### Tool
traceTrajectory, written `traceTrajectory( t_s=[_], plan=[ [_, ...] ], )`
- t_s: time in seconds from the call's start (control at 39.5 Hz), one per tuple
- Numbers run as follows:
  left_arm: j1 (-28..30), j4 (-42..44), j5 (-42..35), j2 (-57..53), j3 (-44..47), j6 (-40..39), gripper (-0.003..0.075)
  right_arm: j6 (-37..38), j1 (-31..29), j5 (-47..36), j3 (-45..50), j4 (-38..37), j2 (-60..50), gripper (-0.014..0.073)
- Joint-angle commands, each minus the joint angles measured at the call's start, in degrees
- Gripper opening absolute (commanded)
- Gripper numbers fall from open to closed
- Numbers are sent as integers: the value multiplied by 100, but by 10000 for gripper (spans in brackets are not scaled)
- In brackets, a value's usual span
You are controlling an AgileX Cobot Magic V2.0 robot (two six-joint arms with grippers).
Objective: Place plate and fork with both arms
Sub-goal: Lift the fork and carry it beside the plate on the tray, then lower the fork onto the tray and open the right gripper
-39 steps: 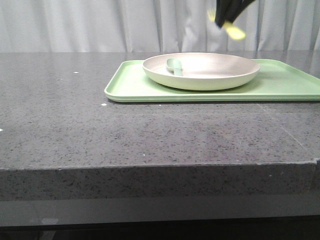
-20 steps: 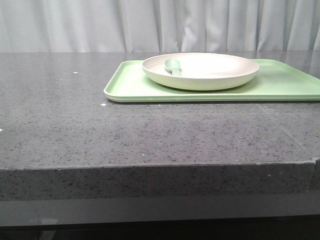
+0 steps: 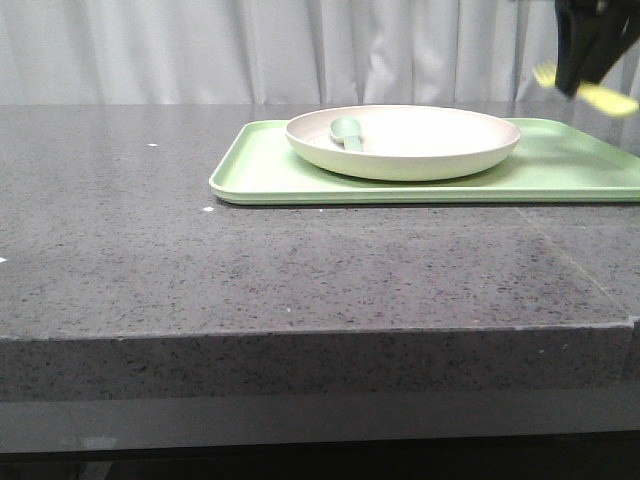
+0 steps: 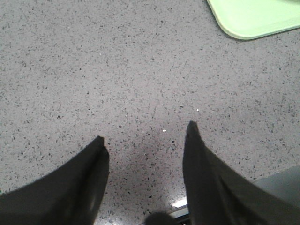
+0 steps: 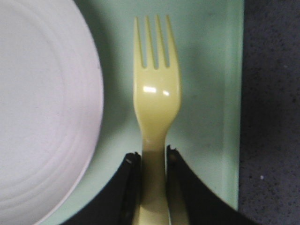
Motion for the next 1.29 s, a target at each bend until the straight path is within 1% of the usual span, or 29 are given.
traceTrajectory(
  t_s=[0.0,0.25,0.35,0.48,0.63,0.68,0.74,0.89,1.01,1.14,1.27],
  plan=[
    [28,-29,-307,-21,-151,-9,358,-120,-48,-284,-73,-22,-131,118],
    [28,-29,-307,-21,-151,-9,358,-120,-52,-501,-73,-22,214,119],
    [28,-29,-307,-21,-151,-9,358,-120,-52,-558,-73,-22,261,132],
    [28,-29,-307,-21,-151,-9,358,-120,-67,-573,-73,-22,261,223],
    [28,-29,-307,-21,-151,-9,358,-120,-87,-566,-93,-22,261,377],
    [28,-29,-307,-21,-151,-9,358,-120,-87,-553,-107,-22,253,414],
    [28,-29,-307,-21,-151,-9,358,-120,-87,-528,-140,-22,242,433],
    [28,-29,-242,-21,-151,-9,358,-130,-80,-488,-151,-11,4,436],
    [28,-29,-125,-21,-151,-9,358,-201,-25,-302,-92,46,-401,436],
    [28,-29,-45,-21,-151,-9,358,-356,146,-275,205,46,-960,436],
    [28,-29,19,-21,-151,-9,358,-454,434,-410,705,46,-1591,436]
  ],
)
